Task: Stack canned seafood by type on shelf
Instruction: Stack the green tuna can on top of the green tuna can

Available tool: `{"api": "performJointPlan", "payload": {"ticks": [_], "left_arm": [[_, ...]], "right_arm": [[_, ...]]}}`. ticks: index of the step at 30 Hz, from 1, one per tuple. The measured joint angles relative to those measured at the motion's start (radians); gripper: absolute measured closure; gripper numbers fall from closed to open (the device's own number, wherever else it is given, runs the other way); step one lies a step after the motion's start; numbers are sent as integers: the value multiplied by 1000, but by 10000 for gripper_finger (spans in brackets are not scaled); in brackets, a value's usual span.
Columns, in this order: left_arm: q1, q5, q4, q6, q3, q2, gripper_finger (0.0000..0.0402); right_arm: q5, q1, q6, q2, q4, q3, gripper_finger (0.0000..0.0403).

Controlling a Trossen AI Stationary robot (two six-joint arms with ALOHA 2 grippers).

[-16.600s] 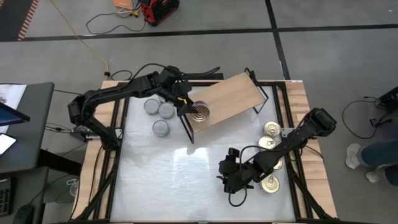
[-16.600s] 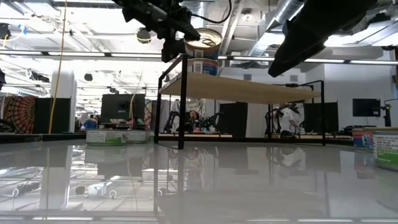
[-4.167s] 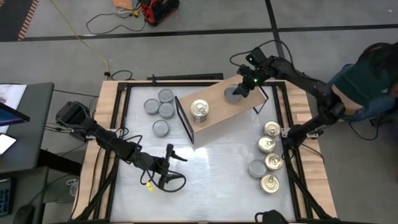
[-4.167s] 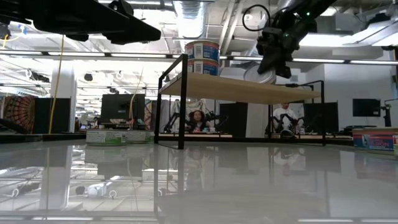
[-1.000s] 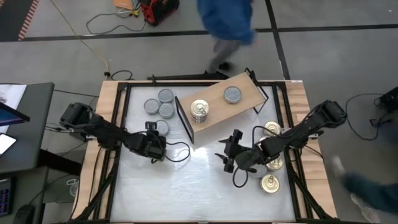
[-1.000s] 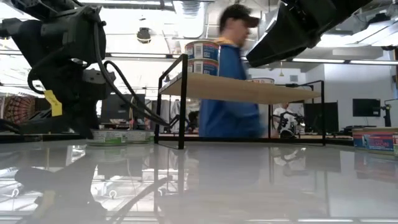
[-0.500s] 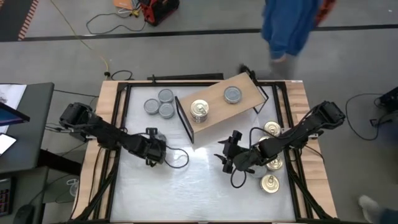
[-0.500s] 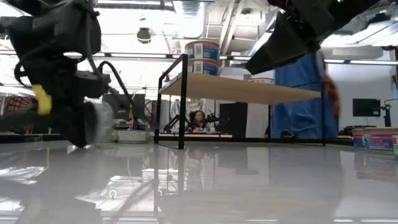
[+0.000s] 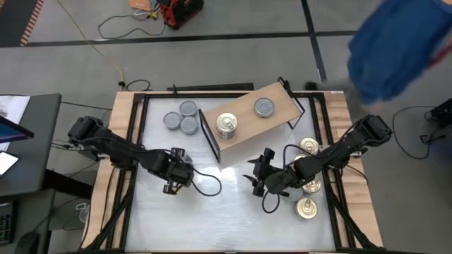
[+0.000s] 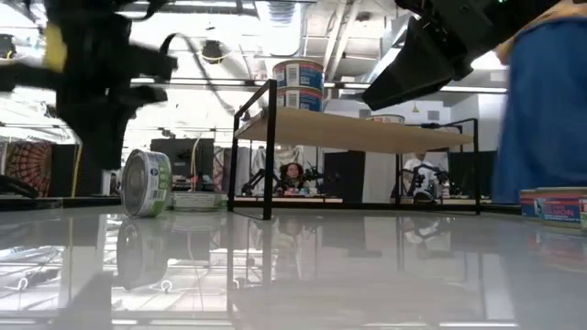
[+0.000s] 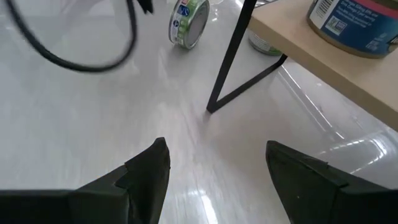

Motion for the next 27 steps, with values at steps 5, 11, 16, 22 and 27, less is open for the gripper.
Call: {"api": "performJointPlan", "payload": {"ticks": [5, 11, 16, 22, 27], "left_arm": [[0, -13, -28, 10, 112, 0, 373], [16, -64, -44, 123, 134, 5, 257], [72, -49, -98, 224, 134, 19, 159], [159, -27, -139, 395, 134, 58, 112], [241, -9, -187, 536, 129, 150, 110]], "right_arm": [[-1, 11, 0, 0, 0, 0, 111], [-1, 34, 0, 0, 0, 0, 111], [-1, 34, 1, 0, 1, 0, 111], [-1, 30, 1, 0, 8, 0, 111], [-1, 31, 0, -1, 16, 0, 111]]}}
